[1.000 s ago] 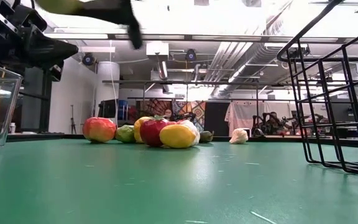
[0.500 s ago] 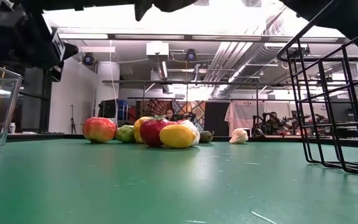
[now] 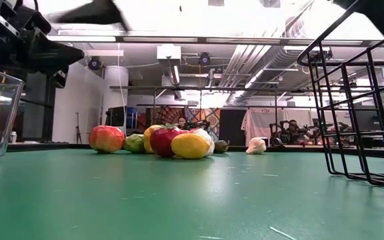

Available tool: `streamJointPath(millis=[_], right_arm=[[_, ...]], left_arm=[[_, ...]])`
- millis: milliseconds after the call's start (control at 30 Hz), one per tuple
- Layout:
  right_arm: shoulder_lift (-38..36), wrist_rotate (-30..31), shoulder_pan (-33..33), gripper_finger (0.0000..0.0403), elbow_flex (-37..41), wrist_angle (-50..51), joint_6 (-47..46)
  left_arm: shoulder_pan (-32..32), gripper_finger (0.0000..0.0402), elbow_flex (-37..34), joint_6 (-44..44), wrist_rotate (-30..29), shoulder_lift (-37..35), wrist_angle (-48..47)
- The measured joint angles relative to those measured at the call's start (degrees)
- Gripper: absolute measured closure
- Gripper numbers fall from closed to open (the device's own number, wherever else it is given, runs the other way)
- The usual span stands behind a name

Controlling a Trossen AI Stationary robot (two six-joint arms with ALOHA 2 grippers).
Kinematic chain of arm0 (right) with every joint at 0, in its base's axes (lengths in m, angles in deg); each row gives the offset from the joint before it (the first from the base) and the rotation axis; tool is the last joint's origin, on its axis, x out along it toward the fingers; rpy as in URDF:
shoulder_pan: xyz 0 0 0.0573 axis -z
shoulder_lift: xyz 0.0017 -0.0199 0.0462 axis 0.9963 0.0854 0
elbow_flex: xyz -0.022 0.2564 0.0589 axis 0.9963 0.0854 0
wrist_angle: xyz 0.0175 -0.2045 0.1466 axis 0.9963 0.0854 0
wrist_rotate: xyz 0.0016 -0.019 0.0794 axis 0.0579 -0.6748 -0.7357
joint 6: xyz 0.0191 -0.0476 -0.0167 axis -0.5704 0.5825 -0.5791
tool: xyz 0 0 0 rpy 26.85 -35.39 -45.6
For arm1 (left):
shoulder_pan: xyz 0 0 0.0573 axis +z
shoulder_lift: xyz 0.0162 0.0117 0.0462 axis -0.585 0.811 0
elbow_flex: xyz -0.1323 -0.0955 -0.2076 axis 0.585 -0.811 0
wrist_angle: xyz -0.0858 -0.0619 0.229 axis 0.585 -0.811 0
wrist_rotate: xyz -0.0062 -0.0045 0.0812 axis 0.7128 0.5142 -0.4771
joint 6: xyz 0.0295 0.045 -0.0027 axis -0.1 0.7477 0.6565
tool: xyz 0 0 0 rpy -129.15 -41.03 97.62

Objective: Sort produce into baskets
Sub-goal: Put the bottom lemon into the transparent bin

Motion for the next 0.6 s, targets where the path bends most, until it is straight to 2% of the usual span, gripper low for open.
streamJointPath(millis=[67,167,233,300,367,467,600], right_arm=[[-4.1,6.5,0.1,0.0054,0.0,13.2,4.5],[-9.1,15.7,-0.2,0.0053,0.0,32.4,6.3],[-11.4,18.3,-0.5,0.0053,0.8,43.1,3.9],[-14.1,18.9,-0.8,0.0053,3.9,49.8,0.7],[-18.6,19.2,-1.8,0.0053,9.9,50.7,-3.2],[-27.6,18.8,-4.2,0.0053,23.4,47.5,-10.8],[-40.6,18.8,-6.4,0.0053,43.9,38.0,-23.8]], left_arm=[[0.0,0.0401,0.0,0.0,0.0,0.0,0.0],[0.0,0.0401,0.0,0.0,0.0,0.0,0.0],[0.0,0.0401,0.0,0.0,0.0,0.0,0.0],[0.0,0.0401,0.0,0.0,0.0,0.0,0.0],[0.0,0.0401,0.0,0.0,0.0,0.0,0.1],[0.0,0.0401,0.0,-1.8,0.1,0.0,2.1],[-0.1,0.0401,0.0,-15.0,0.6,0.0,8.8]])
